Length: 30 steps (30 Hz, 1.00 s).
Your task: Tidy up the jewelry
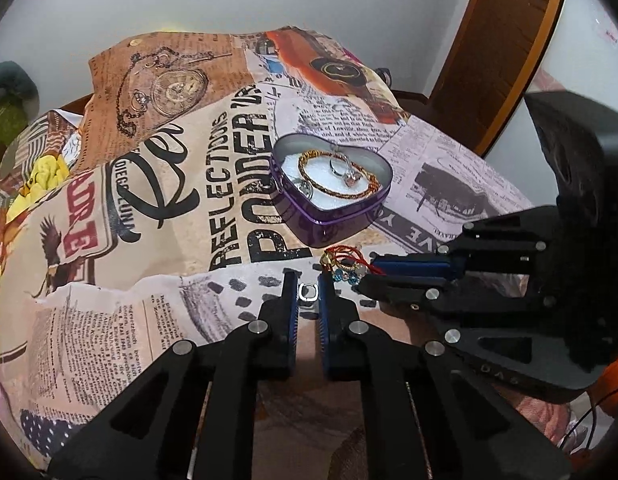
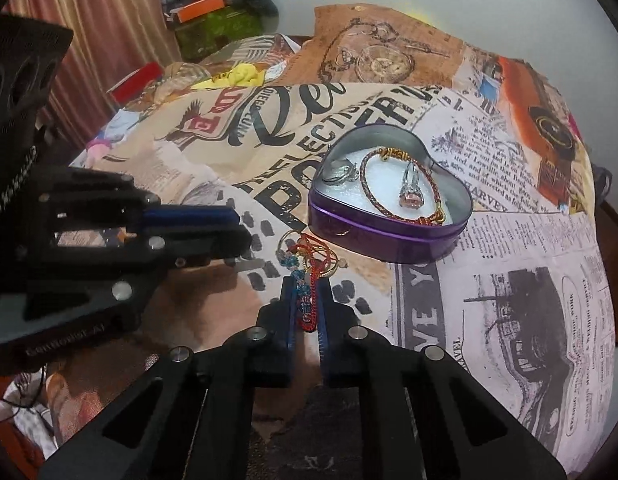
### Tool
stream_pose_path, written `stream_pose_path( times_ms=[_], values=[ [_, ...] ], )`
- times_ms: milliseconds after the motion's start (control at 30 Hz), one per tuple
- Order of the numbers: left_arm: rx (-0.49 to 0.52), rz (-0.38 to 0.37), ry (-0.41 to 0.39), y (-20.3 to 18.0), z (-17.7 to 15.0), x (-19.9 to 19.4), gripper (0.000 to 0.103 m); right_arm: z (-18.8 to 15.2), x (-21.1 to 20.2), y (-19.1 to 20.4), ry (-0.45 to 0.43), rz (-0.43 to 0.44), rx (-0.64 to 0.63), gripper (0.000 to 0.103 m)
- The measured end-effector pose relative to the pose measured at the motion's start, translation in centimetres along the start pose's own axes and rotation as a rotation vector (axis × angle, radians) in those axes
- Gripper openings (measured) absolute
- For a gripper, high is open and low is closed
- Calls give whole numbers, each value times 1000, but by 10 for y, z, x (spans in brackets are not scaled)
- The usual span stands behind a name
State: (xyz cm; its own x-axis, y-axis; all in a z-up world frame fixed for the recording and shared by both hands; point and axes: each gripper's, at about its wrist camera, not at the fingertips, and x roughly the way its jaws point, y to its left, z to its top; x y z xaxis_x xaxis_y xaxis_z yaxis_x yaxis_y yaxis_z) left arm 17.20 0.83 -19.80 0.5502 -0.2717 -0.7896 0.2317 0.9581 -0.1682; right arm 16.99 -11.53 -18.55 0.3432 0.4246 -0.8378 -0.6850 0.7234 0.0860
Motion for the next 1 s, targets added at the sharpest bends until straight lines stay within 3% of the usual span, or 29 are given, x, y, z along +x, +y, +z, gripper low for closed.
stream_pose_path(
  times_ms=[333, 1000],
  values=[
    [-7, 12, -54, -4, 8, -25, 8, 0, -31, -6, -82, -8, 77, 8],
    [-3, 21, -157, -16, 28, -60, 8, 16, -84, -11, -243, -88, 85, 8]
  ],
)
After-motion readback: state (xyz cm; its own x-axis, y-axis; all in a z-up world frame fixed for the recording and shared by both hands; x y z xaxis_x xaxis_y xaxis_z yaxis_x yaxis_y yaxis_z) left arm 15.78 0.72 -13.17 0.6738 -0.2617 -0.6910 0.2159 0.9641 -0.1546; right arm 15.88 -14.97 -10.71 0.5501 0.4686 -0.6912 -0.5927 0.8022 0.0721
